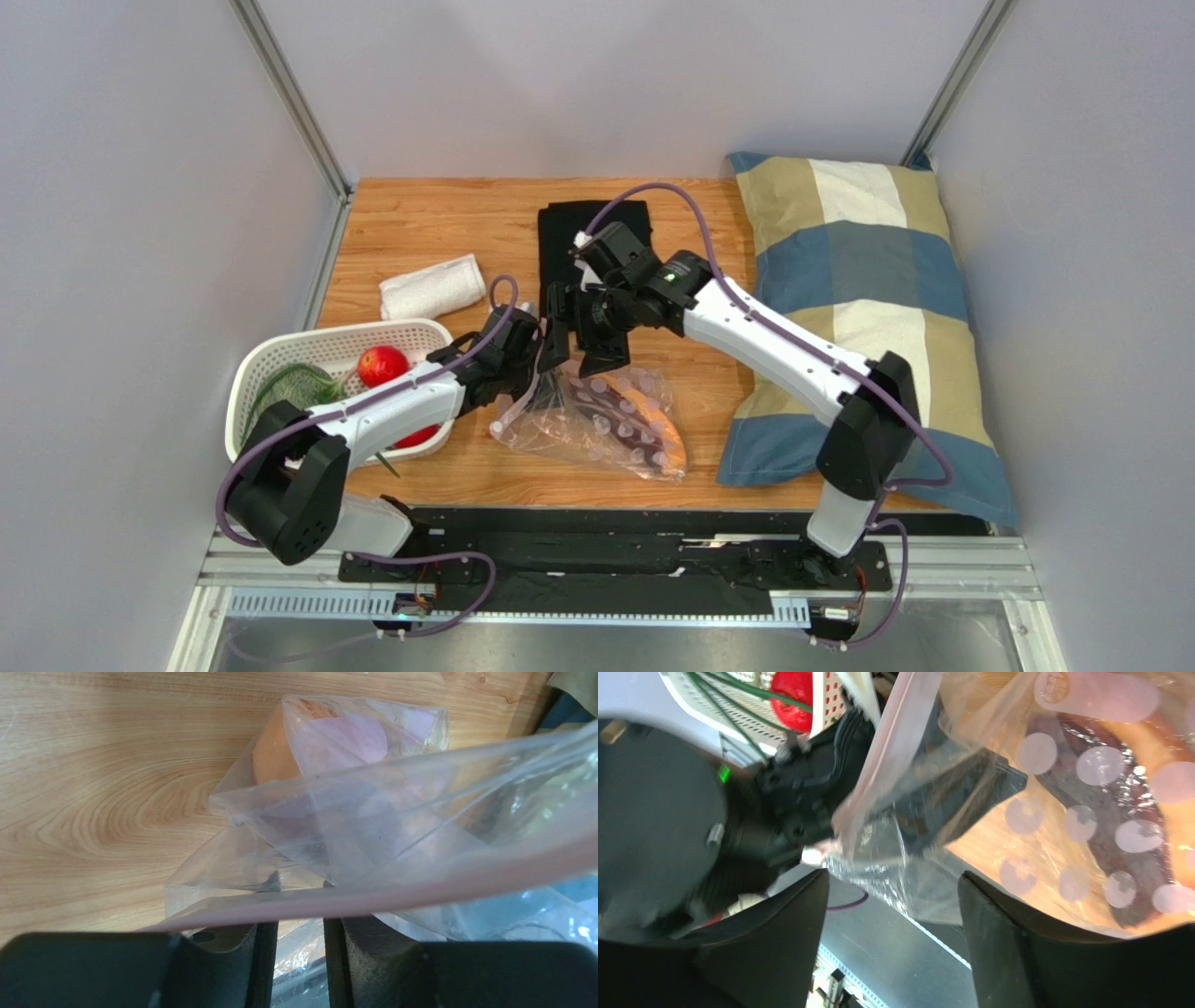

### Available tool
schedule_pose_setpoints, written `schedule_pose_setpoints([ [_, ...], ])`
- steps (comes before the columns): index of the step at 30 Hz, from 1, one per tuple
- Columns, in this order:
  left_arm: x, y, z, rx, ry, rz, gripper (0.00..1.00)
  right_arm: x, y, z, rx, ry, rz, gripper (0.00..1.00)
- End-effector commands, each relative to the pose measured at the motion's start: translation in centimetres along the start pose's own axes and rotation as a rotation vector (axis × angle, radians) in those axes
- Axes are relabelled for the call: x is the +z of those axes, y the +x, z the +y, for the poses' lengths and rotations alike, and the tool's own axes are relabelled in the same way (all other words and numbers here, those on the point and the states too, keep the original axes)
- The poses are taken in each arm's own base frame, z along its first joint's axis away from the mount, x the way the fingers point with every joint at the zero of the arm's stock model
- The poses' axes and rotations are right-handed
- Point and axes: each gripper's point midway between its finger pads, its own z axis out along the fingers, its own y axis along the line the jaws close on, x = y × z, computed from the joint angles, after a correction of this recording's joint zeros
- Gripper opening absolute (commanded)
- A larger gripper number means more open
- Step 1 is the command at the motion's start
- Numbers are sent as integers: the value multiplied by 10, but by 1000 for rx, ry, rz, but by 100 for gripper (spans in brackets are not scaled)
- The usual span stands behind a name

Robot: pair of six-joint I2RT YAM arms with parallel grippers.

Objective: Open the zip-top bag and remove the fake food

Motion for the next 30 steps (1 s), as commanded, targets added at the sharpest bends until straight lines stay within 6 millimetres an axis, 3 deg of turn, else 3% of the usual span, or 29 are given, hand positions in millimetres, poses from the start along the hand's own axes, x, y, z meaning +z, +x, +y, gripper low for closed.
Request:
schedule_pose_setpoints([
  [1, 1, -9, -20, 68, 77, -22, 35, -65, -20, -13, -59, -81, -136, 74],
  [3, 1, -6, -24, 79, 100, -9, 35, -63, -21, -47, -3, -44, -128, 75],
  [5, 0, -6, -26, 93, 117, -7, 33, -71, -36, -78, 55, -17, -162, 75],
  [7, -3, -7, -28, 111, 123, -14, 29, -62, -45, -108, 74, 18, -162, 74],
  [10, -12, -9, -27, 118, 114, -34, 18, -53, -57, -131, 47, 58, -153, 71],
  [11, -21, -16, -27, 116, 111, -76, 18, -40, -59, -141, 51, 78, -126, 71],
  [13, -31, -19, -16, 73, 49, -112, 20, -27, -62, -148, 41, 73, -89, 72],
  [14, -39, -26, -10, 51, 21, -165, 34, -16, -63, -149, 40, 53, -52, 72],
  [15, -42, -27, -8, 29, 19, -172, 40, -8, -65, -150, 32, 39, -36, 74],
  [17, -41, -31, -7, -3, 28, -160, 45, 11, -63, -156, 9, 5, 27, 75],
  [22, -26, -24, -3, -15, -11, -68, 41, 21, -46, -175, -79, 32, 91, 80],
  [27, -11, -20, -4, -3, -7, -17, 38, 32, -11, -188, -66, 87, 101, 85],
  [30, -1, -18, -1, 4, -19, 10, 38, 40, -6, -189, -47, 113, 63, 85],
])
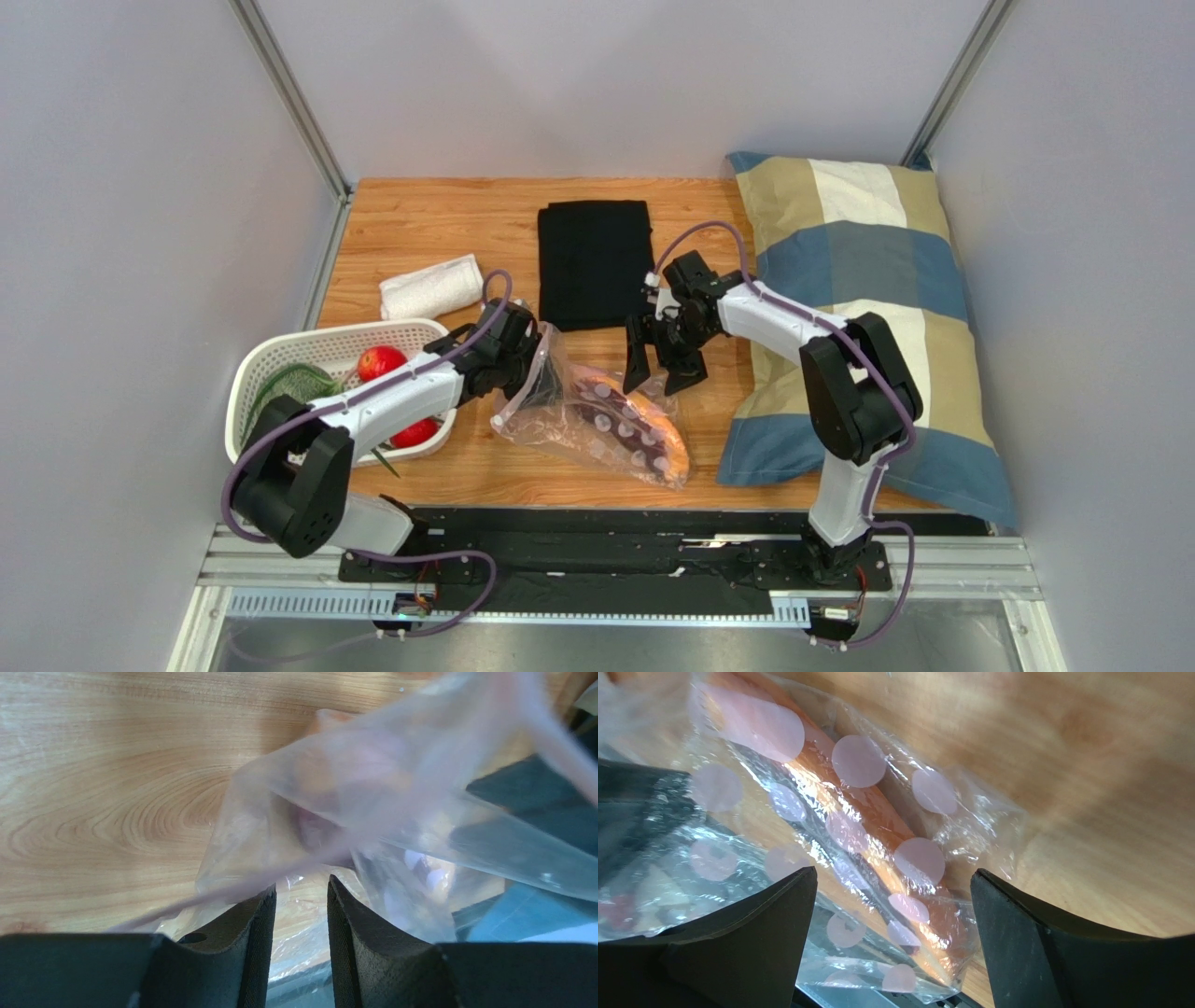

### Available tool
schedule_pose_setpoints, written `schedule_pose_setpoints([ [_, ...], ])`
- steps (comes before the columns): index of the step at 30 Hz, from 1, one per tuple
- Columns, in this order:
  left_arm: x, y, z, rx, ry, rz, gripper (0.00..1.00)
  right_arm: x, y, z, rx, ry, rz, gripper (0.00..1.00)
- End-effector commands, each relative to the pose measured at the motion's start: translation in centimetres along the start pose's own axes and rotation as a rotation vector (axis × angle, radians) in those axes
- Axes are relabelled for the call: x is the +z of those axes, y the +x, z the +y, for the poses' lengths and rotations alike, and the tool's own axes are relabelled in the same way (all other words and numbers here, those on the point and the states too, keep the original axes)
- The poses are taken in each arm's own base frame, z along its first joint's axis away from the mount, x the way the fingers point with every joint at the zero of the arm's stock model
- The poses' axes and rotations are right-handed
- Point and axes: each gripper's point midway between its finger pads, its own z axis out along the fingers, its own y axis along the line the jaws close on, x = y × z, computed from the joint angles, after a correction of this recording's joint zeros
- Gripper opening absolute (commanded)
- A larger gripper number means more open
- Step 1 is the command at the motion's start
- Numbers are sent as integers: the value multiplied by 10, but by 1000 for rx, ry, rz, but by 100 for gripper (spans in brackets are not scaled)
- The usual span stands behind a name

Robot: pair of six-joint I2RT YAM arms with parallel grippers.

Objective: Open the zip-top bag and remove the fake food

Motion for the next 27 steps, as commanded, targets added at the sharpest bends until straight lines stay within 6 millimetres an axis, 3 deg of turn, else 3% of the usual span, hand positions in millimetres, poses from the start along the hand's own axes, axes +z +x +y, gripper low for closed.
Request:
schedule_pose_setpoints([
  [1, 5, -8, -17, 30, 42, 11, 37, 12, 7, 10, -43, 10, -63, 84],
  [7, 19, -16, -27, 86, 93, -2, 30, 30, 3, 4, -69, 63, -54, 75],
  [10, 24, -18, -34, 100, 126, 4, 36, 37, 1, 1, -64, 76, -26, 69],
  [14, 39, -21, -25, 125, 101, -16, 39, 45, 5, -3, -51, 77, -6, 64],
  [17, 42, -26, -18, 158, 69, -43, 42, 51, 10, -6, -42, 72, 22, 50],
  [23, 44, -28, -8, 194, 41, -69, 48, 53, 15, -10, -44, 76, 42, 45],
  [27, 48, -27, -34, 233, 212, -87, 44, 53, 15, -8, -36, 68, 50, 42],
])
